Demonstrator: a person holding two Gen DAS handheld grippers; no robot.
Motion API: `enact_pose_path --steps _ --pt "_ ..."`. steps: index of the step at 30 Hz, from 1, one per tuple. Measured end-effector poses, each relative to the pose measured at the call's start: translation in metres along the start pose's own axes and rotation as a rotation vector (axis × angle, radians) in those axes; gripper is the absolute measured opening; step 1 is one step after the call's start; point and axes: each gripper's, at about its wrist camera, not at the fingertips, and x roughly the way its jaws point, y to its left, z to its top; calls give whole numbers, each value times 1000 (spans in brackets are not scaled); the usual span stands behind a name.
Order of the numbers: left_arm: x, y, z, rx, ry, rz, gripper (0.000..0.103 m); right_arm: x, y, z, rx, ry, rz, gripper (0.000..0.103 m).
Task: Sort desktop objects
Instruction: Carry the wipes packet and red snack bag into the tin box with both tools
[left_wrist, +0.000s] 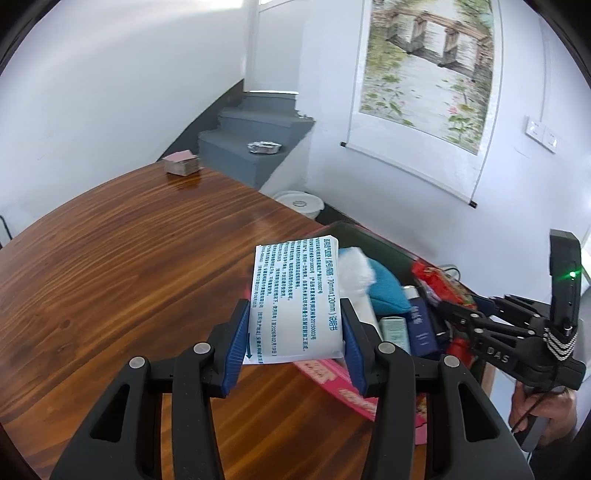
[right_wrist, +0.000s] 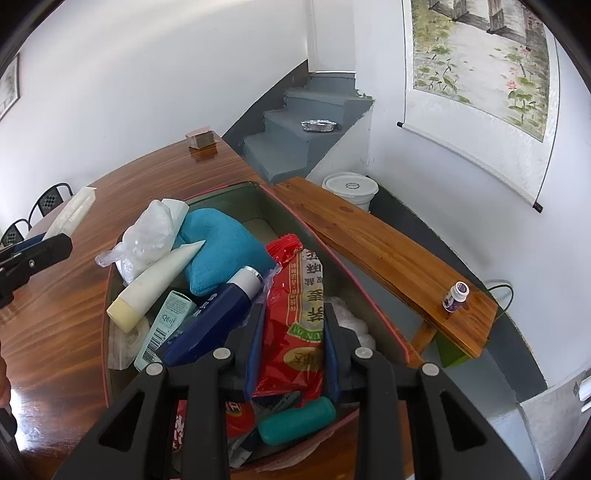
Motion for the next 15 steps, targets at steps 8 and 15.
enact_pose_path --steps 8,15 --pt "14 -30 2 26 22 -96 49 -8 -7 -4 -2 -53 38 34" --pt "40 -57 3 58 57 -140 50 1 -9 -4 -10 -51 38 36"
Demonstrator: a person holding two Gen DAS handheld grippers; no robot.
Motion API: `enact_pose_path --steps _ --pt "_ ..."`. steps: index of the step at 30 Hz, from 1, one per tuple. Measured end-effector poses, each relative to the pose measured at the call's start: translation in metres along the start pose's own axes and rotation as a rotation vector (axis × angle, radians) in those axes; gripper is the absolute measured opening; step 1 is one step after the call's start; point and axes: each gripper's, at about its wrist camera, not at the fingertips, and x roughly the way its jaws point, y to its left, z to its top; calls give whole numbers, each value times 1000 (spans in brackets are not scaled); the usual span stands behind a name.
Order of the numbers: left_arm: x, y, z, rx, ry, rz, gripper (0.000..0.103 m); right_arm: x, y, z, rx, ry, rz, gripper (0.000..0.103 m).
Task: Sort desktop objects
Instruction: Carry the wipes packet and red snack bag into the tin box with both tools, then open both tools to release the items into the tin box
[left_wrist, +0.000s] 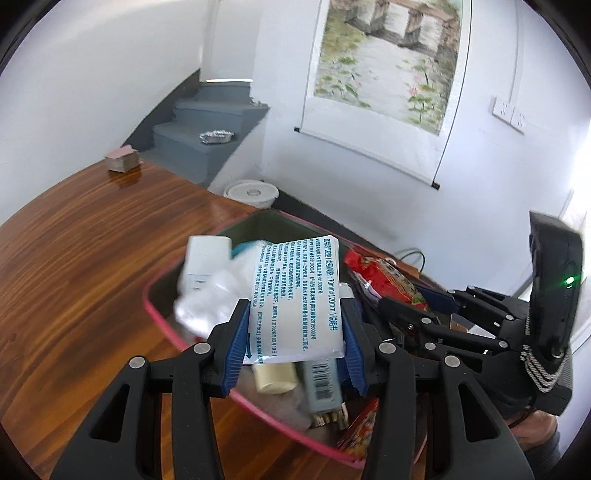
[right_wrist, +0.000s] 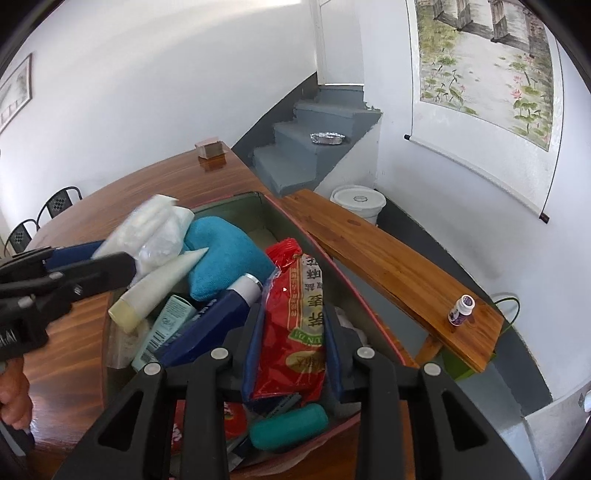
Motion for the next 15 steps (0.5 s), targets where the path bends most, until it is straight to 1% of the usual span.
enact_pose_path --steps 3,7,9,11,13,14,15 --pt "13 -10 1 7 19 -26 50 1 -2 0 3 -1 15 36" --pt "21 -17 0 27 38 -35 51 3 -2 -1 -6 2 9 36" --pt "24 -19 0 35 54 -41 57 2 -5 -1 8 -1 17 36" --pt "23 -20 0 34 66 -59 59 2 -8 -1 27 -1 16 36" --pt "18 -20 0 25 57 -70 59 -4 -12 -2 56 -16 22 36" --pt "13 -19 0 22 46 -74 59 -8 -13 -2 66 -25 29 38" --pt "7 -19 0 22 30 -79 62 -13 -14 -2 74 -39 39 41"
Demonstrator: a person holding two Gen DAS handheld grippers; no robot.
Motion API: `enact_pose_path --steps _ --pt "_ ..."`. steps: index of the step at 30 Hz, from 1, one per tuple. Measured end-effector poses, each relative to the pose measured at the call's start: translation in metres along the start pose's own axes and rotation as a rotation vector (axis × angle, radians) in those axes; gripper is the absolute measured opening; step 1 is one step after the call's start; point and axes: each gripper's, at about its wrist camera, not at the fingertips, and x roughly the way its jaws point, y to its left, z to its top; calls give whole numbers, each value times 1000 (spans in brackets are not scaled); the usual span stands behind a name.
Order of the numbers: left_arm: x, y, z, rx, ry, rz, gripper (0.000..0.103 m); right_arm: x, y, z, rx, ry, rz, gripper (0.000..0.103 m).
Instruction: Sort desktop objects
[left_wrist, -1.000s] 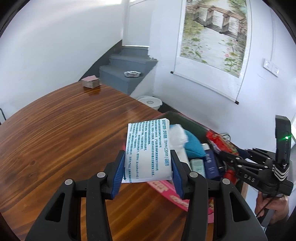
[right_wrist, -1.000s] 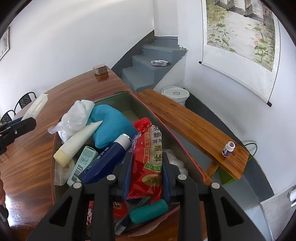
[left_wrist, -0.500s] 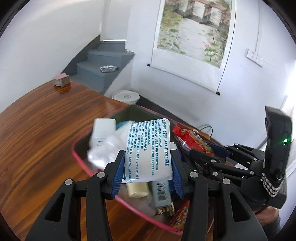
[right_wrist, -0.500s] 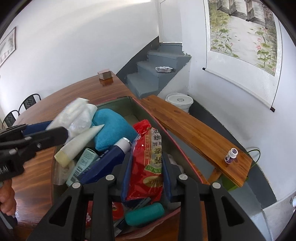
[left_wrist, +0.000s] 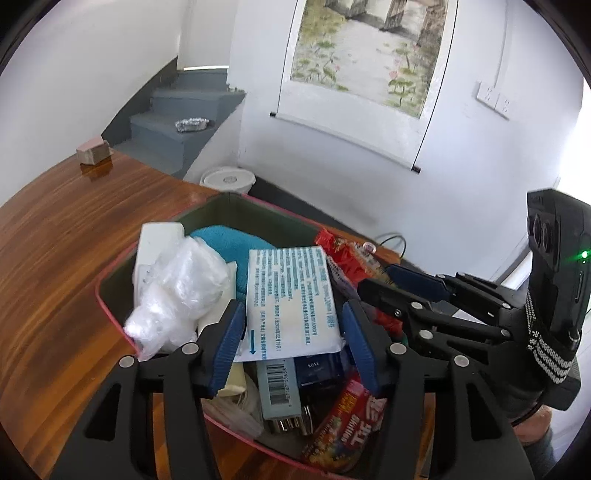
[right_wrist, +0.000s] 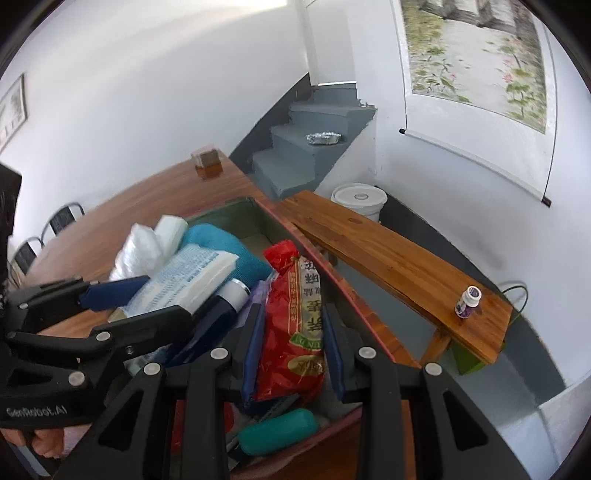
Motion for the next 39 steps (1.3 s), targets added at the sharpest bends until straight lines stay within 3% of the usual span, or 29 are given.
enact_pose_path --steps 2,4,7,9,13,14,19,22,30,39 --pt "-14 0 0 3 -35 5 66 -12 1 1 5 -27 16 64" --pt "-35 1 -1 11 -92 39 67 -29 6 0 -9 -78 -5 70" --pt "-75 3 -5 39 -195 133 71 -58 12 -7 -19 -143 -46 70" --pt "-94 3 -9 55 -253 194 86 -80 16 -14 -6 -193 -52 78" --pt "-126 -1 -22 96 -343 318 97 -118 28 -33 13 -290 -56 103" --pt "-129 -2 -26 102 -346 333 103 -121 31 -37 16 -292 -52 103" --pt "-123 -8 -40 101 -279 305 103 -99 61 -67 -23 -136 -97 103" --pt "-124 -9 -52 89 -270 345 103 -91 71 -79 -33 -85 -128 103" --pt "-135 -3 -62 28 -241 304 103 -104 68 -83 44 -79 -155 103" --pt "-133 -8 -66 45 -225 307 103 -108 73 -90 42 -87 -168 103"
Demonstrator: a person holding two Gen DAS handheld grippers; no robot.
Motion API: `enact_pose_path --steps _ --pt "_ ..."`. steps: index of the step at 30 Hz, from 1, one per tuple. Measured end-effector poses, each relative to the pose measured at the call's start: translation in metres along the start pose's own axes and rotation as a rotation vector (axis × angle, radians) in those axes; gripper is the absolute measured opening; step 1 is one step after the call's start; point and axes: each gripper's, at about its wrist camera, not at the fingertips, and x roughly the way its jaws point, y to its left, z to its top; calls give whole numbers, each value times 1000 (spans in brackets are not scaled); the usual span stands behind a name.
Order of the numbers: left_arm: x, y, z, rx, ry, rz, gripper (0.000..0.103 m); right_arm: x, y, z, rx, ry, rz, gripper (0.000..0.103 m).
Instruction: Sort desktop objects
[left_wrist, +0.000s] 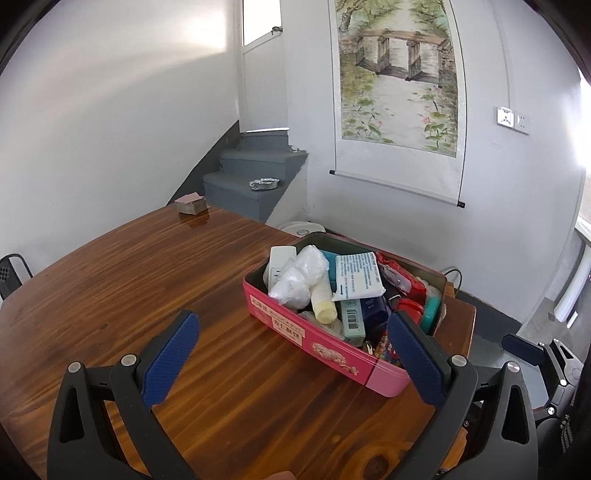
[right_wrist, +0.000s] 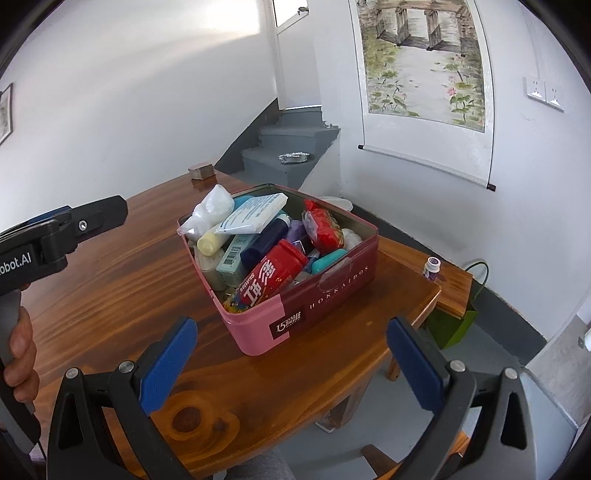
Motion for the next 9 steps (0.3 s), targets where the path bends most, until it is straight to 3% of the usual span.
enact_pose_path --steps 9 --pt "-5 -11 -5 75 -34 6 103 4 -4 -6 27 19 35 103"
